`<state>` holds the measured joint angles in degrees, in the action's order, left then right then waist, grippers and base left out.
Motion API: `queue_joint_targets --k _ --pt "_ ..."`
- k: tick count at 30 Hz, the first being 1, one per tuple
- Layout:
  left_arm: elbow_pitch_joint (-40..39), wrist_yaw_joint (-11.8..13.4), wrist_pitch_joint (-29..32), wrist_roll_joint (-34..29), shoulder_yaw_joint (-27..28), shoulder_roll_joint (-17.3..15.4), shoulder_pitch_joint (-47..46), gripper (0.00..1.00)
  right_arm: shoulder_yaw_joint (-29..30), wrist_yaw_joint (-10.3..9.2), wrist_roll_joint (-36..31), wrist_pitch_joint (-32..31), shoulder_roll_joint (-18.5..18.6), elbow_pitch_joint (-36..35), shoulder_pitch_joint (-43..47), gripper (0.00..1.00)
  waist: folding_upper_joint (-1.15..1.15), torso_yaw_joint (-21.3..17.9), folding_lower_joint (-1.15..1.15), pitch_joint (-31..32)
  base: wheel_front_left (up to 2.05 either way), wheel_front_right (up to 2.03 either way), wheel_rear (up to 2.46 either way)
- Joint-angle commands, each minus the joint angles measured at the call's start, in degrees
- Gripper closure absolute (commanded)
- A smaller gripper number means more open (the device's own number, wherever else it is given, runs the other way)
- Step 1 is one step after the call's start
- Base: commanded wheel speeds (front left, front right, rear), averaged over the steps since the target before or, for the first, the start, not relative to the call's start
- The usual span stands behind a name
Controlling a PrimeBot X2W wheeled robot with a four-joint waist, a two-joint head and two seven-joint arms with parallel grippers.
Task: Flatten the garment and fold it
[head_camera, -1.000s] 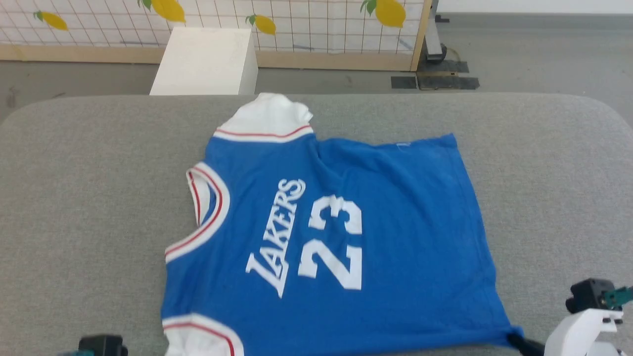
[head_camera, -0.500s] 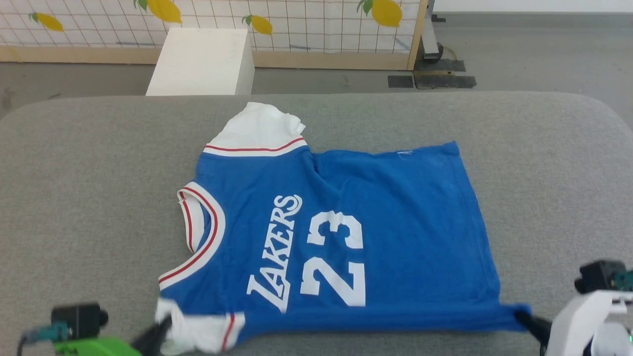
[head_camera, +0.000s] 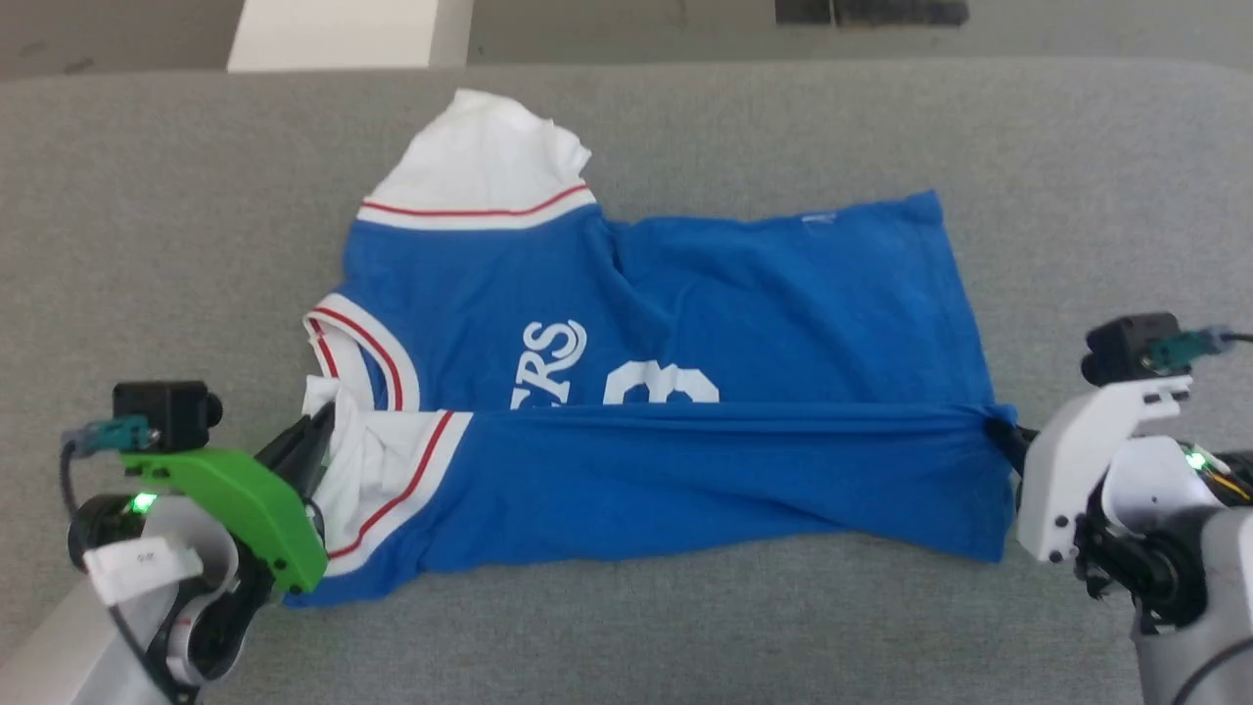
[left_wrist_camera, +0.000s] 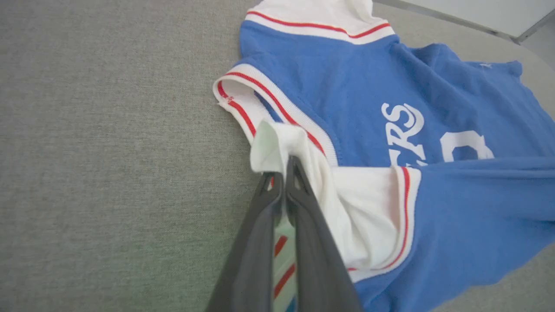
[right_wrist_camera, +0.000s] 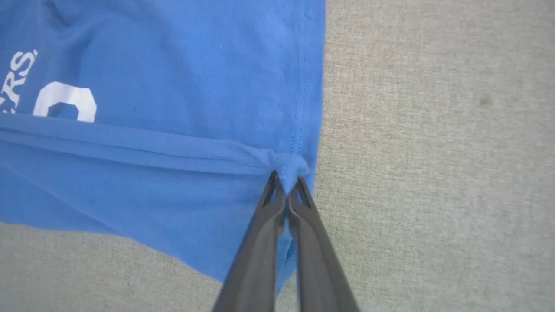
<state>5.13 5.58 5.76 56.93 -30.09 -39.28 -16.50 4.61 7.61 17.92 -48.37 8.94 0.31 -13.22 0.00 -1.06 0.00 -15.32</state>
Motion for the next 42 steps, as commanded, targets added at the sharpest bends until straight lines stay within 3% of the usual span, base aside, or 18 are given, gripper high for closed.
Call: queue_joint_targets --k 1,8,9,10,11,18,24,32,36,42 --pt "2.06 -0.85 0.22 -0.68 -0.23 0.57 -2.16 1.00 -0.28 -0.12 -1.14 0.19 0.18 1.33 -1.47 1.00 0.00 0.16 0.00 -3.71 0.00 0.00 0.00" --pt "9.87 -3.73 1.18 -0.37 -1.94 3.56 -5.91 1.00 -2.22 -0.12 -2.89 -2.04 -0.19 6.39 -3.12 1.00 0.00 0.49 0.00 -4.67 0.00 0.00 0.00" --pt "10.61 -3.96 1.07 0.15 -1.76 4.00 -6.05 0.79 -1.98 -0.12 -2.89 -2.08 -0.39 6.73 -3.14 1.00 0.00 0.56 0.00 -4.42 0.00 0.00 0.00" --pt "11.04 -4.11 1.05 0.38 -1.69 4.14 -6.09 0.53 -1.76 -0.12 -2.69 -1.79 -0.58 6.81 -3.13 0.76 0.00 0.61 0.00 -4.15 0.00 0.00 0.00" --pt "11.46 -4.03 1.05 0.66 -1.52 4.19 -6.03 0.00 -1.53 -0.12 -2.48 -1.52 -0.66 6.83 -3.02 0.00 0.00 0.70 0.00 -3.67 0.00 0.00 0.00" --pt "8.66 -1.02 -0.31 4.01 2.21 2.91 -2.35 0.00 2.97 -0.12 0.32 1.99 -1.72 2.91 -0.16 0.00 0.00 1.68 0.00 0.98 0.00 0.00 0.00" --pt "0.95 5.25 -1.50 5.16 4.75 0.46 5.08 0.00 9.65 -0.12 2.18 4.69 -3.86 -3.96 5.53 0.00 0.00 2.96 0.00 5.55 0.00 0.00 0.00" --pt "-11.03 10.67 3.70 8.05 2.00 0.28 13.90 0.00 13.41 -0.12 2.64 3.64 -5.42 -9.57 12.24 0.00 0.00 3.39 0.00 7.43 0.00 0.00 0.00" --pt "-9.03 13.89 6.16 5.42 -0.45 0.01 12.67 0.00 13.65 -0.12 3.01 3.32 -5.76 -10.75 13.17 0.00 0.00 2.96 0.00 6.83 0.00 0.00 0.00" --pt "-1.58 15.02 9.09 2.69 -3.90 2.21 7.64 0.00 12.81 -0.12 3.20 3.51 -5.98 -11.28 12.83 0.00 0.00 1.42 0.00 4.94 0.00 0.00 0.00"
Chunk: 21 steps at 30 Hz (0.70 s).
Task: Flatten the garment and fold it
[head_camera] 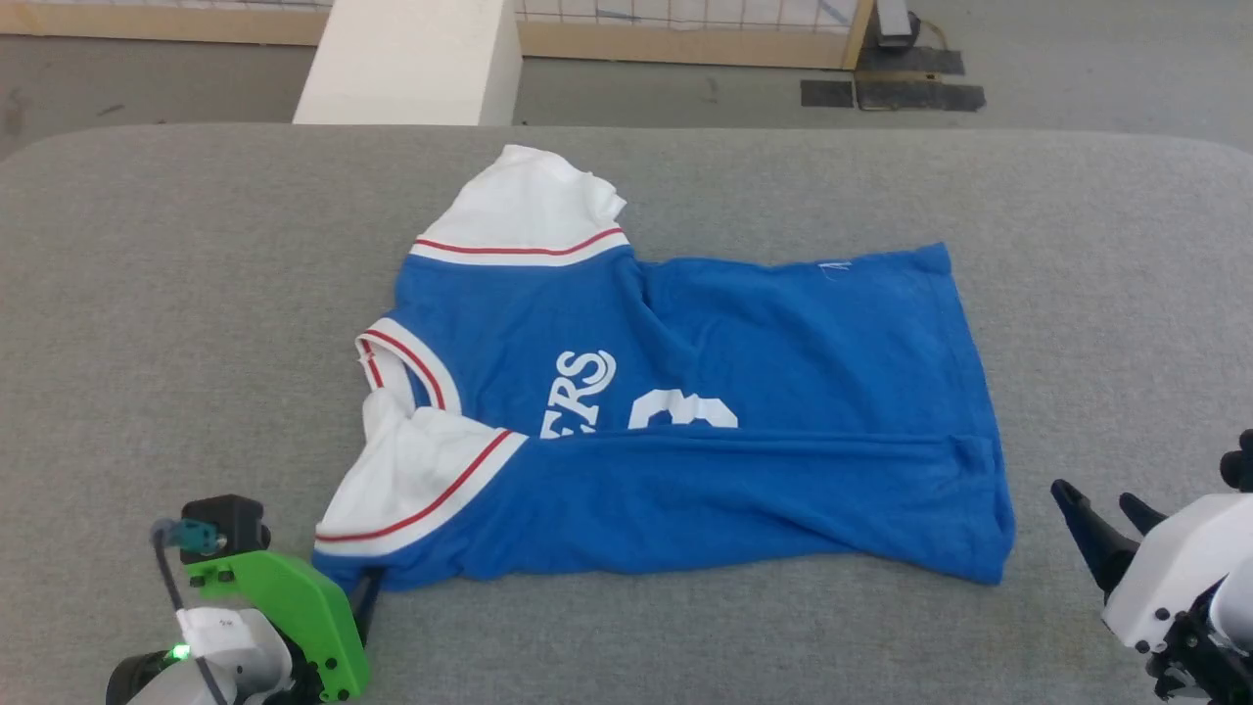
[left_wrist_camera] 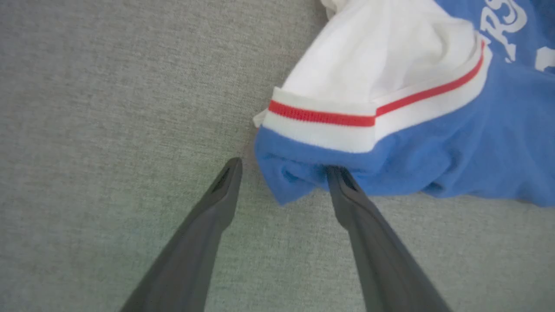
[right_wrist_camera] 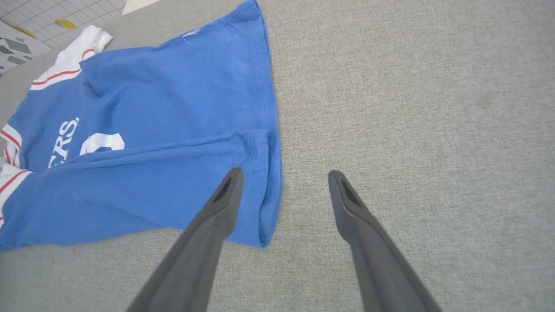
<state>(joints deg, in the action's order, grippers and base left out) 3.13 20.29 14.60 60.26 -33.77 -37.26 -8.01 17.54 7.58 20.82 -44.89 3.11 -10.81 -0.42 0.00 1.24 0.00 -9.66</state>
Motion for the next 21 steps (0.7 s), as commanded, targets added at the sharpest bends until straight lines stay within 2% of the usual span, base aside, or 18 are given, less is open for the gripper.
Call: queue_joint_targets --k 1,4,5,6,7,13,21 --pt "1.47 0.17 0.88 -0.76 -0.83 0.59 -1.31 0.00 -0.31 -0.09 0.27 0.08 -0.17 -0.10 -0.03 0.00 0.00 -1.12 0.00 -0.88 0.00 0.00 0.00" --pt "4.66 -0.60 4.01 -0.37 -3.34 1.87 -1.61 0.00 -0.67 -0.09 0.23 0.30 -0.20 0.03 -0.02 0.00 0.00 -1.90 0.00 -1.24 0.00 0.00 0.00" --pt "5.23 -0.92 4.72 0.14 -3.74 2.34 -1.44 0.19 -0.77 -0.09 -0.01 0.36 -0.21 0.02 0.08 0.00 0.00 -2.07 0.00 -1.27 0.00 0.00 0.00" --pt "5.86 -1.38 5.28 0.86 -4.01 2.91 -1.11 0.67 -1.07 -0.09 -0.72 0.33 -0.21 -0.07 0.35 0.00 0.00 -2.21 0.00 -1.25 0.00 0.00 0.00" --pt "6.23 -1.74 5.47 1.09 -4.26 3.12 -0.86 1.00 -1.40 -0.09 -1.38 0.23 -0.21 -0.21 0.65 0.00 0.00 -2.29 0.00 -1.21 0.00 0.00 0.00" --pt "5.37 -2.69 -0.10 3.46 -0.14 3.93 1.28 1.00 -5.29 -0.09 -8.09 -0.29 1.61 -1.29 2.88 0.00 0.00 -2.09 0.00 -0.88 0.00 0.00 0.00" --pt "-2.24 -0.99 -4.39 3.93 4.07 1.53 3.94 1.00 -9.77 -0.09 -13.87 -2.33 1.31 4.34 -0.28 0.00 0.00 -1.19 0.00 -1.78 0.00 0.00 0.00"
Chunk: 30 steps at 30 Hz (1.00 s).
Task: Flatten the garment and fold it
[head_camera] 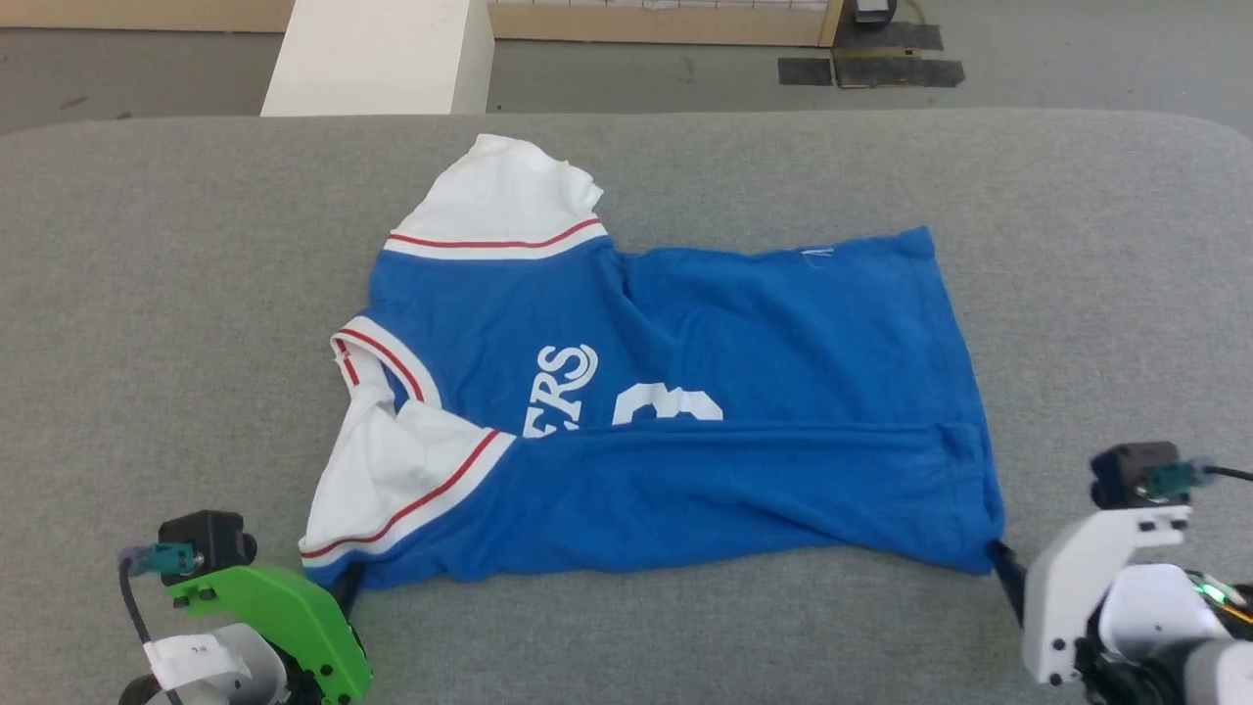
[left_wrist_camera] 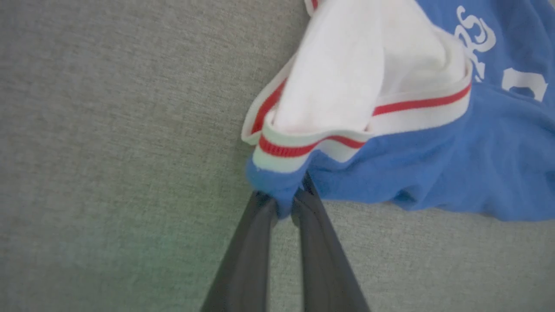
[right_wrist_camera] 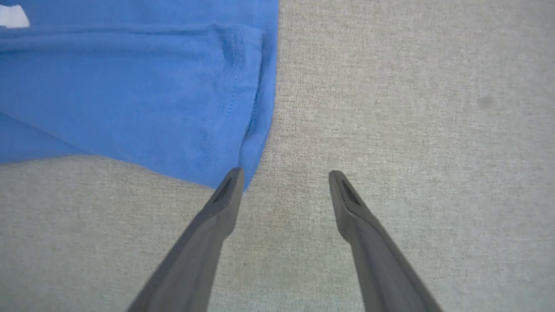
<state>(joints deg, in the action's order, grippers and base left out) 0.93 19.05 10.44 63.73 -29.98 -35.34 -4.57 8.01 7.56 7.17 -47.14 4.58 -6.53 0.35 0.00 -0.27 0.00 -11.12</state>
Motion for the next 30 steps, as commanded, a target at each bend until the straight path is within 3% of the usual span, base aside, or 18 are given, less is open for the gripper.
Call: queue_joint_targets --k 1,9,10,11,12,13,23,30 --pt "-0.87 0.51 -0.26 0.42 0.43 -0.69 0.71 1.00 -1.11 -0.08 -0.72 0.01 -0.14 1.06 -1.68 0.00 0.00 0.58 0.00 -0.59 0.00 0.00 0.00" --pt "-2.94 0.92 -0.32 0.25 0.53 -1.05 0.88 1.00 -4.64 -0.08 -3.44 -0.59 0.44 7.16 -3.82 0.00 0.00 1.95 0.00 -2.53 0.00 0.00 0.00" --pt "-2.90 0.81 -0.38 0.32 0.53 -0.93 0.84 1.00 -4.21 -0.08 -3.61 -1.08 0.40 7.73 -3.91 0.06 0.00 2.03 0.00 -2.61 0.00 0.00 0.00" --pt "-2.85 0.70 -0.44 0.34 0.53 -0.85 0.81 1.00 -3.95 -0.08 -3.68 -1.30 0.41 7.98 -4.07 0.55 0.00 2.07 0.00 -2.67 0.00 0.00 0.00" --pt "-2.74 0.57 -0.53 0.35 0.52 -0.79 0.77 1.00 -3.70 -0.08 -3.55 -1.40 0.43 8.09 -4.35 0.95 0.00 2.09 0.00 -2.70 0.00 0.00 0.00" --pt "-2.66 0.38 -0.73 0.30 0.54 -0.75 0.72 1.00 -3.56 -0.08 -3.33 -1.49 0.49 8.08 -4.56 1.00 0.00 2.07 0.00 -2.67 0.00 0.00 0.00" --pt "-1.88 -0.09 -1.97 1.40 2.72 -1.83 1.44 1.00 -2.32 -0.08 1.98 -4.14 4.64 3.55 -4.18 1.00 0.00 1.52 0.00 0.22 0.00 0.00 0.00" --pt "-5.37 3.56 0.23 3.70 3.90 -4.33 7.02 1.00 -0.51 -0.08 6.48 -10.69 6.71 -0.89 2.13 1.00 0.00 1.28 0.00 2.98 0.00 0.00 0.00"
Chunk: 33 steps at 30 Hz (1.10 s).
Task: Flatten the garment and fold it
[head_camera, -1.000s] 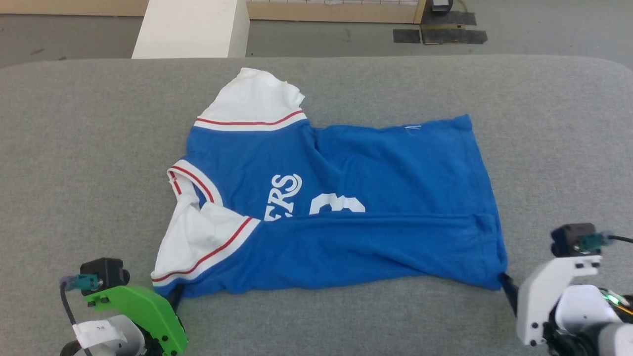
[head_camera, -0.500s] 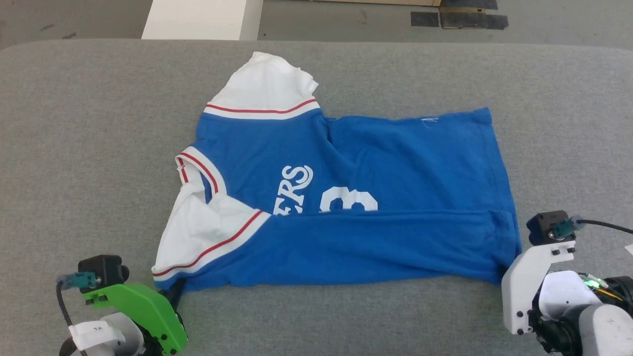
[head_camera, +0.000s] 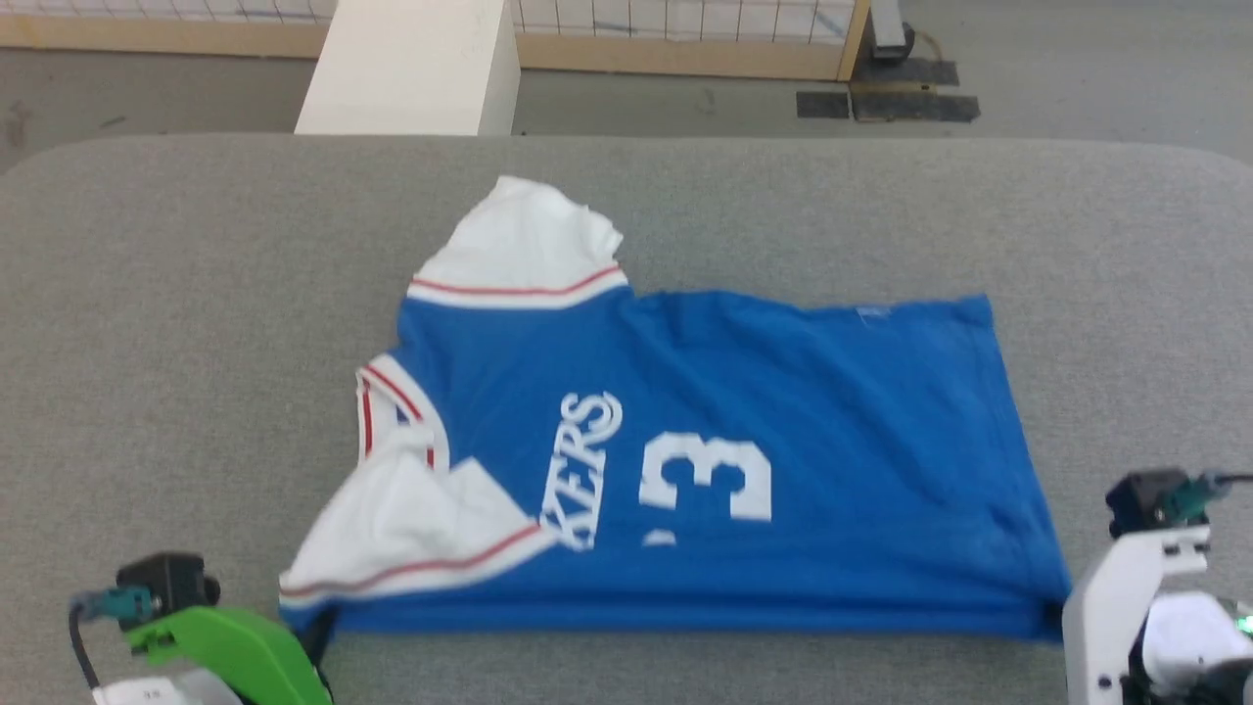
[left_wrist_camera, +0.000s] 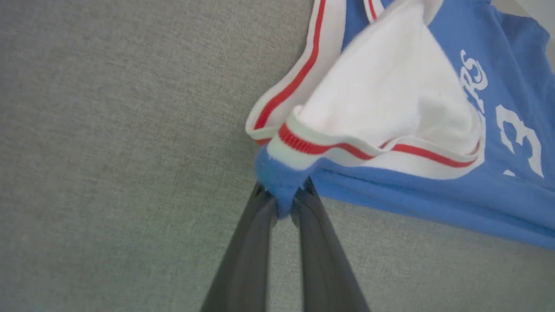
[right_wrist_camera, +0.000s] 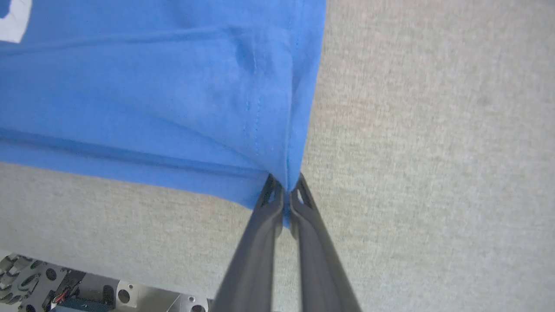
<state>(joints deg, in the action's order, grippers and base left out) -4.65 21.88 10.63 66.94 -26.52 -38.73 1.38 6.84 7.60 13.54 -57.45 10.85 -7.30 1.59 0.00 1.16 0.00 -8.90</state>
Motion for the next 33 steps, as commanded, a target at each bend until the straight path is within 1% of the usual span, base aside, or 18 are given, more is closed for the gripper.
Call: queue_joint_targets --k 1,6,7,8,9,12,16,18,21,22,23,26,30,33 --pt "-0.15 1.13 0.58 0.99 0.32 -1.01 1.94 1.00 0.85 -0.11 0.35 -1.18 0.38 -0.42 1.83 1.00 0.00 -0.20 0.00 0.92 0.00 0.00 0.00" --pt "-0.43 1.90 3.08 3.79 -0.47 -0.30 5.14 1.00 1.50 -0.11 0.60 -3.10 -1.02 -0.19 5.70 1.00 0.00 -0.38 0.00 1.67 0.00 0.00 0.00" --pt "-0.24 1.94 3.15 4.01 -0.48 -0.13 5.33 0.83 1.80 -0.11 0.51 -2.84 -1.35 0.03 5.96 1.00 0.00 -0.40 0.00 1.86 0.00 0.00 0.00" --pt "-0.10 1.93 3.21 4.56 -0.31 0.25 5.56 0.00 1.96 -0.11 0.42 -2.46 -1.60 0.23 6.20 0.56 0.00 -0.41 0.00 2.07 0.00 0.00 0.00" --pt "-0.11 1.97 3.28 4.83 -0.18 0.33 5.70 0.00 2.17 -0.11 0.33 -2.02 -1.75 0.29 6.29 0.00 0.00 -0.45 0.00 2.26 0.00 0.00 0.00" --pt "-1.78 1.61 2.84 6.19 1.44 0.35 6.07 0.00 3.24 -0.11 0.93 -0.77 -2.16 -0.33 5.86 0.00 0.00 -0.67 0.00 3.10 0.00 0.00 0.00" --pt "-6.38 1.72 0.04 6.45 5.69 -1.24 5.98 0.00 6.02 -0.11 2.21 1.41 -2.89 -3.01 3.49 0.00 0.00 -0.97 0.00 4.34 0.00 0.00 0.00" --pt "-8.65 1.99 -1.98 5.33 7.90 -2.51 5.22 0.00 7.53 -0.11 2.63 3.25 -3.46 -4.30 1.49 0.00 0.00 -1.04 0.00 4.68 0.00 0.00 0.00" --pt "-9.58 1.49 -5.56 1.10 9.46 -4.35 1.79 0.00 9.42 -0.11 2.48 7.07 -4.01 -5.43 -2.37 0.00 0.00 -1.02 0.00 4.53 0.00 0.00 0.00" --pt "-9.42 0.84 -6.45 -0.15 9.39 -4.52 0.32 0.00 9.77 -0.11 2.09 8.19 -3.99 -5.39 -3.54 0.00 0.00 -0.99 0.00 4.36 0.00 0.00 0.00" --pt "-8.60 -0.07 -8.41 -2.75 9.24 -4.76 -2.37 0.00 10.04 -0.11 1.56 9.67 -3.99 -5.20 -5.30 0.00 0.00 -0.91 0.00 3.91 0.00 0.00 0.00" --pt "-5.46 -2.60 -10.83 -6.76 7.45 -3.65 -8.80 0.00 10.65 -0.11 0.86 12.29 -4.44 -3.70 -9.02 0.00 0.00 -0.64 0.00 2.55 0.00 0.00 0.00" --pt "0.03 -6.54 -12.31 -11.18 3.30 -0.06 -18.81 0.00 10.67 -0.11 0.19 13.91 -4.81 -1.69 -13.46 0.00 0.00 -0.04 0.00 -0.19 0.00 0.00 0.00" --pt "5.33 -9.81 -11.34 -13.81 -0.04 2.36 -26.78 0.00 9.90 -0.11 -0.49 14.21 -4.94 -0.96 -16.56 0.00 0.00 0.27 0.00 -3.15 0.00 0.00 0.00"
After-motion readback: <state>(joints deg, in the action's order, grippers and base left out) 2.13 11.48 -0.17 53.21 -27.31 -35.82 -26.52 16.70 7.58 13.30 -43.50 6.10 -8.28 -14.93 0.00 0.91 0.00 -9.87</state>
